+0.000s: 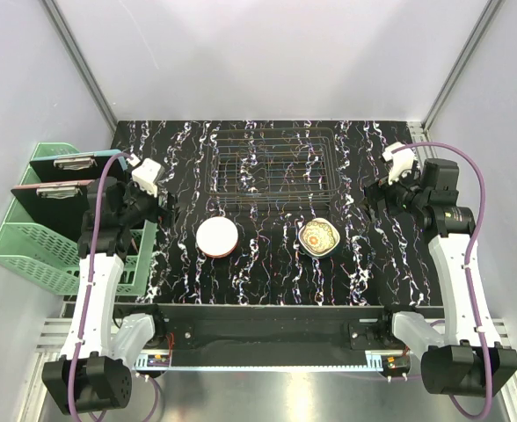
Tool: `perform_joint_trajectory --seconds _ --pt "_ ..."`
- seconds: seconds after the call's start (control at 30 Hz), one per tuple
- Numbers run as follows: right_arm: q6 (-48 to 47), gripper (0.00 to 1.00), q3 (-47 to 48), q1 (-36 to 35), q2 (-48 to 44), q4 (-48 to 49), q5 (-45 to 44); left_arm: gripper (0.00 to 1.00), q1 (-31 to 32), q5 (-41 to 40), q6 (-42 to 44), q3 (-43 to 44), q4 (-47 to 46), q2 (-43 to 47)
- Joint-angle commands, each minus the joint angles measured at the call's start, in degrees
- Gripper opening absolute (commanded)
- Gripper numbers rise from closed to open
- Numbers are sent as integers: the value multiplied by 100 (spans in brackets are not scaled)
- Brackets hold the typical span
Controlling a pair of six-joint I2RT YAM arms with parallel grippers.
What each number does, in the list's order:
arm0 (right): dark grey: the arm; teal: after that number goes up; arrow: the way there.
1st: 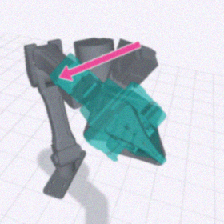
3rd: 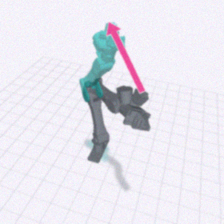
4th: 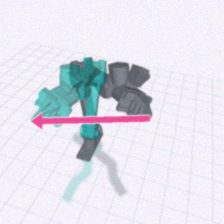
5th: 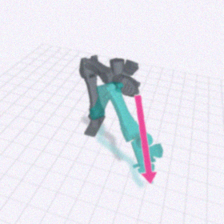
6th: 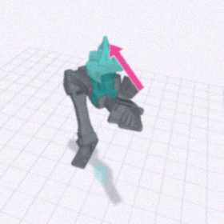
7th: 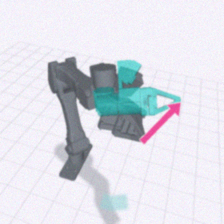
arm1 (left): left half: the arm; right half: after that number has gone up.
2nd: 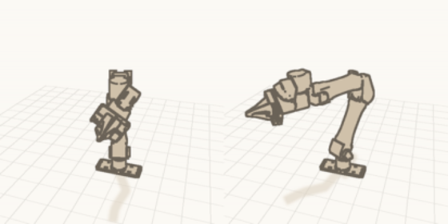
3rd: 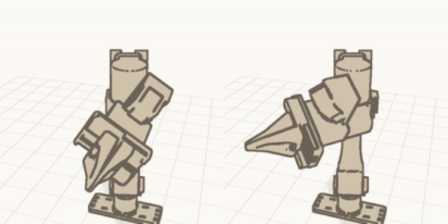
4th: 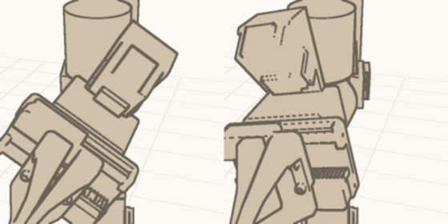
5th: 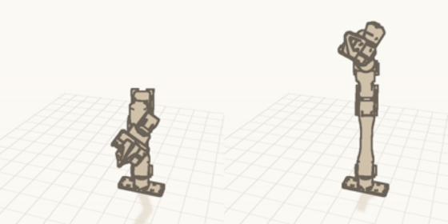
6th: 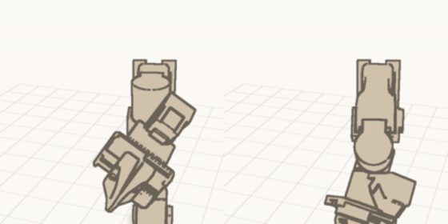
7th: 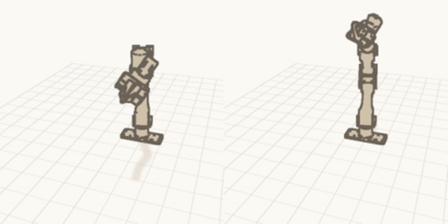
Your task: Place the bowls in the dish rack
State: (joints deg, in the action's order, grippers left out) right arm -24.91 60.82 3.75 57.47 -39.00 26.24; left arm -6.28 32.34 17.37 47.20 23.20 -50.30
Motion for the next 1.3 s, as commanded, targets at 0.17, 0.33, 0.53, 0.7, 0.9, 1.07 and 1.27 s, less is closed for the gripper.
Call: perform_joint_trajectory --seconds 0.17,0.33,0.53,0.7,0.9,1.07,1.27 --pt "-50 100 53 -23 -70 -11 197 99 -13 202 276 0 18 65" --pt "56 100 150 -23 -8 -11 320 99 -13 589 162 210 211 -409" --pt "179 100 246 -23 80 -2 417 99 232 652 320 474 422 -1525" --pt "258 100 281 -23 150 -2 479 99 382 537 294 658 317 -2571" --pt "302 100 334 -32 238 7 531 93 496 256 232 607 -43 -3319" --pt "337 100 317 -32 317 -2 646 74 602 80 215 545 -211 -3521" --pt "337 100 326 -32 405 15 663 63 751 1 188 431 -211 -3329"
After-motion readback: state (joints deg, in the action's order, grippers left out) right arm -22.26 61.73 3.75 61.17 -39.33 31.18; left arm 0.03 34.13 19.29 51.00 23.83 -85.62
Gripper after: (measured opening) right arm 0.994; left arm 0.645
